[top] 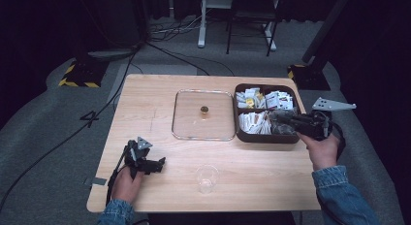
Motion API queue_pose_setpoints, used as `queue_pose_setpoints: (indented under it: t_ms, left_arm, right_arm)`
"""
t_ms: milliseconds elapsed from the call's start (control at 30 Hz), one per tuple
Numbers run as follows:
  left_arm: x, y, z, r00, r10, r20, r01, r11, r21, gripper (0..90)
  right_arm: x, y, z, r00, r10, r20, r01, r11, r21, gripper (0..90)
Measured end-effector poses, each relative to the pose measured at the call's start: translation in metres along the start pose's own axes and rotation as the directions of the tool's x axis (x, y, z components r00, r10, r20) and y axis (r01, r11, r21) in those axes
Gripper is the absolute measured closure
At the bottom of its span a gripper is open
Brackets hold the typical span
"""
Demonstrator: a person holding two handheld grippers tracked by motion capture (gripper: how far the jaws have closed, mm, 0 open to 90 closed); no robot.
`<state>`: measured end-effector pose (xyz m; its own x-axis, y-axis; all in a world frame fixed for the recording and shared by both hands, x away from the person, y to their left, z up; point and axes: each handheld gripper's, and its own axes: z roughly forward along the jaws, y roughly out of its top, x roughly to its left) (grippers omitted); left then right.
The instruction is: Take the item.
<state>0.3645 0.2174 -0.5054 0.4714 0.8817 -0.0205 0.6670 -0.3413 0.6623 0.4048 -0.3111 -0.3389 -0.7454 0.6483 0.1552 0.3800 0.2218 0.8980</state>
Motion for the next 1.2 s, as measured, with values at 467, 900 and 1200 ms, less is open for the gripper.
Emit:
queue_pose_setpoints:
  t_ms: [467, 900, 1200]
  left_arm:
    - [-0.001, -0.001, 0.000, 0.9999, -0.010, -0.004, 0.010, 0.9999, -0.001, 0.0]
    - [-0.001, -0.001, 0.000, 0.9999, -0.010, -0.004, 0.010, 1.0000, 0.000, 0.0]
    - [-0.002, 0.001, 0.001, 0.9998, -0.012, -0.015, 0.012, 0.9999, -0.004, 0.0]
  right_arm:
    - [0.052, 0.012, 0.012, 0.9875, -0.100, -0.122, 0.102, 0.995, 0.008, 83.2]
    - [0.094, 0.009, 0.035, 0.9659, -0.120, -0.229, 0.129, 0.991, 0.026, 83.1]
    - [0.123, -0.002, 0.042, 0.9579, -0.158, -0.240, 0.163, 0.987, 0.003, 83.2]
